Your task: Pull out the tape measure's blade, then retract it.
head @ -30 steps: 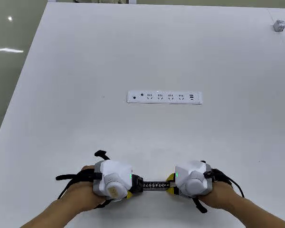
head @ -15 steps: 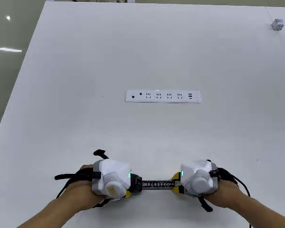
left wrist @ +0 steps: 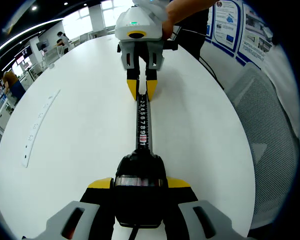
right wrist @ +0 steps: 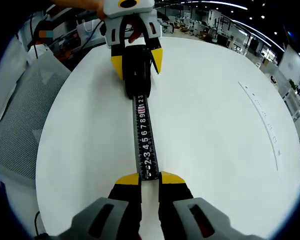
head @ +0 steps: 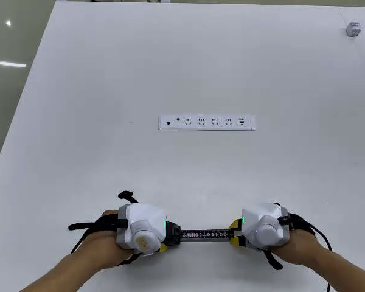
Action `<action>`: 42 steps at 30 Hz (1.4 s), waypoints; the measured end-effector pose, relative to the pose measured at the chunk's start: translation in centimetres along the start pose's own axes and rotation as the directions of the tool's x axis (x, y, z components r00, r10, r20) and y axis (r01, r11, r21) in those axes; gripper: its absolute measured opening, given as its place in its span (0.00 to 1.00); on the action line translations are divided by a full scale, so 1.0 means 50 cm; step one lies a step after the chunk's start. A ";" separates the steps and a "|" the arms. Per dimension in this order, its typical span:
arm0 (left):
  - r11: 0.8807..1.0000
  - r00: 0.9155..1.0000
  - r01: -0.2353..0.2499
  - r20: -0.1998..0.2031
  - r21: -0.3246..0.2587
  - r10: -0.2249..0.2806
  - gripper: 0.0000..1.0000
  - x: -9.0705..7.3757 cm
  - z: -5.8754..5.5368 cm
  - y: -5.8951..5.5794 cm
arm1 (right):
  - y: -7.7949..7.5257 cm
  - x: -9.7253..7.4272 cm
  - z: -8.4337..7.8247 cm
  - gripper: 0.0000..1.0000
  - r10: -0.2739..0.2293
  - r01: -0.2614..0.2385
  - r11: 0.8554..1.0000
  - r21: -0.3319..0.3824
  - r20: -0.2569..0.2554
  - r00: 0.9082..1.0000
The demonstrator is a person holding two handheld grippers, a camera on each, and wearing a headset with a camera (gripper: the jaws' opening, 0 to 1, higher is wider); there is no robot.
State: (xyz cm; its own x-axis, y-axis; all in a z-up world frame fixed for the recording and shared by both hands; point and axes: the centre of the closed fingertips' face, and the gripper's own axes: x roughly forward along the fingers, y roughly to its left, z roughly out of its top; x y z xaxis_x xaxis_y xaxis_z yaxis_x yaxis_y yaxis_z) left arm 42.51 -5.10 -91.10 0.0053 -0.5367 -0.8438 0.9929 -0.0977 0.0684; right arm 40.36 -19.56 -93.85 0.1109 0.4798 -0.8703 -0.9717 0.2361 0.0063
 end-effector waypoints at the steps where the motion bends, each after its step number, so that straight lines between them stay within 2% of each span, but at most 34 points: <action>1: 1.000 1.000 0.000 0.000 0.000 0.000 0.35 0.000 0.000 0.000 | 0.000 -0.001 -0.002 0.10 -0.001 0.001 1.000 0.001 -0.001 1.000; 14: 1.000 1.000 0.004 -0.006 0.004 -0.004 0.35 0.002 -0.001 0.000 | -0.002 -0.014 -0.024 0.10 -0.001 0.001 1.000 0.005 -0.014 1.000; 42: 1.000 1.000 0.006 -0.017 0.008 -0.006 0.35 0.002 -0.001 -0.003 | -0.009 -0.055 -0.097 0.10 -0.012 0.013 1.000 0.024 -0.060 0.998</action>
State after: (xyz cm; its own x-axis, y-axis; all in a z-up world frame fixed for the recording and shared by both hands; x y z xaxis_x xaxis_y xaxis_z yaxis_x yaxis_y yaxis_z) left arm 42.38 -5.08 -91.20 0.0012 -0.5214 -0.8533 0.9919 -0.1080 0.0674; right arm 39.47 -25.08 -93.84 0.1098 0.4252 -0.8984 -0.9648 0.2629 0.0066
